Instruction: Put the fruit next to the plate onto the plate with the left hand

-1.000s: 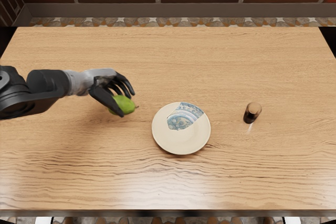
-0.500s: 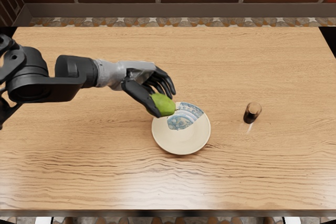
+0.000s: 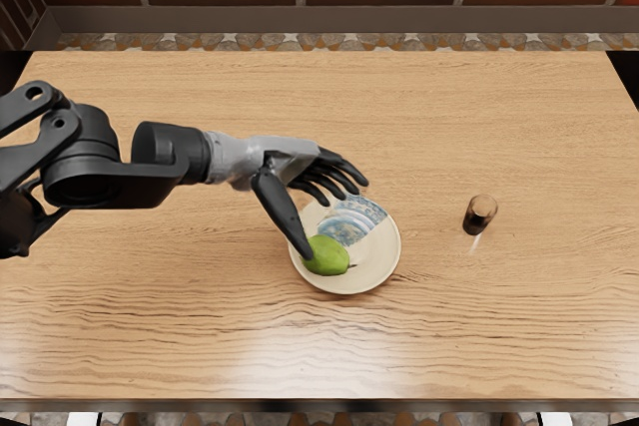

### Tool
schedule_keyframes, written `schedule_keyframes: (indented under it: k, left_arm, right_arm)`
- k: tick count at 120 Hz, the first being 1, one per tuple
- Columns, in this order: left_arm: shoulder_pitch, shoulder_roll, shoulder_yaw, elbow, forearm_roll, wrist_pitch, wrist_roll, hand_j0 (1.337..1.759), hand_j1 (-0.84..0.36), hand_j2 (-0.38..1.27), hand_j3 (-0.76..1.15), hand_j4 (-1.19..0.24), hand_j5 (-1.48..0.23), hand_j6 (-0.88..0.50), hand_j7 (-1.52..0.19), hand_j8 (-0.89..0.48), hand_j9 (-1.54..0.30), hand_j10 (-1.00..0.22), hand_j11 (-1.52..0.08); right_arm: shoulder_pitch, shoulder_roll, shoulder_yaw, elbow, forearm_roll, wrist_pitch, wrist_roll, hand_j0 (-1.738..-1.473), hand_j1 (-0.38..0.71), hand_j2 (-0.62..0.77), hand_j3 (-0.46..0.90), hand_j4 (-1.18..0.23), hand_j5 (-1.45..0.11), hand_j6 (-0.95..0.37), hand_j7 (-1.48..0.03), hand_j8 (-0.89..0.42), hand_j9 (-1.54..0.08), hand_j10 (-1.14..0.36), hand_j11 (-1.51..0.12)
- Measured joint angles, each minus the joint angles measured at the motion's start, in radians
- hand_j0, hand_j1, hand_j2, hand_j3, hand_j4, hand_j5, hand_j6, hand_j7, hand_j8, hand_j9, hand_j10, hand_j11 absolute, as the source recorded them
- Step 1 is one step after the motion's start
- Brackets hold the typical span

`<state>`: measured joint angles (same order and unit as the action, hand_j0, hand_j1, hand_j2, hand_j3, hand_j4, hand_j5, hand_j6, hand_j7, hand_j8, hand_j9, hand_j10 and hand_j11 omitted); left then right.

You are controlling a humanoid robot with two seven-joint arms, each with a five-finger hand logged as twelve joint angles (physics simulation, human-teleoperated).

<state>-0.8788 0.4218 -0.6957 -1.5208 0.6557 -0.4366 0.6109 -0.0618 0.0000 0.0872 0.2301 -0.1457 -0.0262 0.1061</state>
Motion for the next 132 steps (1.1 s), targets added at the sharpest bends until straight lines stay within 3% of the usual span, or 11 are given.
schedule_keyframes:
  k: [23, 51, 68, 75, 95, 132]
  left_arm:
    - [0.01, 0.023, -0.06, 0.001, -0.063, -0.057, 0.0, 1.658, 0.23, 0.06, 0.0, -0.11, -0.14, -0.1, -0.14, -0.09, -0.14, -0.11, -0.14]
    - [0.015, 0.17, -0.185, 0.034, -0.443, -0.162, 0.0, 1.658, 0.31, 0.02, 0.0, -0.04, -0.05, -0.04, -0.05, -0.03, -0.05, -0.04, -0.05]
    - [0.163, 0.227, -0.204, 0.122, -0.677, -0.171, 0.0, 1.658, 0.32, 0.01, 0.0, -0.02, -0.03, -0.02, -0.03, -0.02, -0.03, -0.02, -0.03]
    - [0.179, 0.251, -0.207, 0.14, -0.744, -0.173, 0.0, 1.658, 0.33, 0.01, 0.0, -0.02, -0.02, -0.02, -0.02, -0.02, -0.02, -0.02, -0.02]
    - [0.217, 0.41, -0.208, 0.167, -0.831, -0.174, 0.0, 1.658, 0.34, 0.0, 0.0, -0.01, -0.01, -0.01, -0.01, -0.01, -0.01, -0.01, -0.01]
    - [0.262, 0.515, -0.208, 0.241, -0.92, -0.175, 0.0, 1.658, 0.34, 0.0, 0.0, 0.0, -0.01, 0.0, -0.01, 0.0, -0.01, 0.0, -0.01]
  right_arm:
    - [0.0, 0.0, 0.0, 0.0, 0.0, 0.0, 0.0, -1.658, -0.33, 0.0, 0.0, -0.02, -0.02, -0.02, -0.02, -0.02, -0.02, -0.01, -0.02]
    - [0.0, 0.0, 0.0, 0.0, 0.0, 0.0, 0.0, -1.658, -0.33, 0.0, 0.0, -0.02, -0.02, -0.02, -0.02, -0.02, -0.02, -0.01, -0.02]
    - [0.0, 0.0, -0.001, 0.0, 0.0, 0.0, 0.0, -1.658, -0.33, 0.0, 0.0, -0.02, -0.02, -0.02, -0.02, -0.02, -0.02, -0.01, -0.02]
    - [0.0, 0.0, -0.001, 0.0, 0.0, 0.0, 0.0, -1.658, -0.33, 0.0, 0.0, -0.02, -0.02, -0.02, -0.02, -0.02, -0.02, -0.01, -0.02]
    - [-0.001, 0.0, 0.0, 0.0, 0.0, -0.001, 0.0, -1.658, -0.33, 0.0, 0.0, -0.02, -0.02, -0.02, -0.02, -0.01, -0.02, -0.01, -0.02]
    - [-0.001, 0.0, -0.001, 0.0, 0.0, -0.001, 0.0, -1.658, -0.33, 0.0, 0.0, -0.02, -0.02, -0.02, -0.02, -0.01, -0.02, -0.01, -0.02]
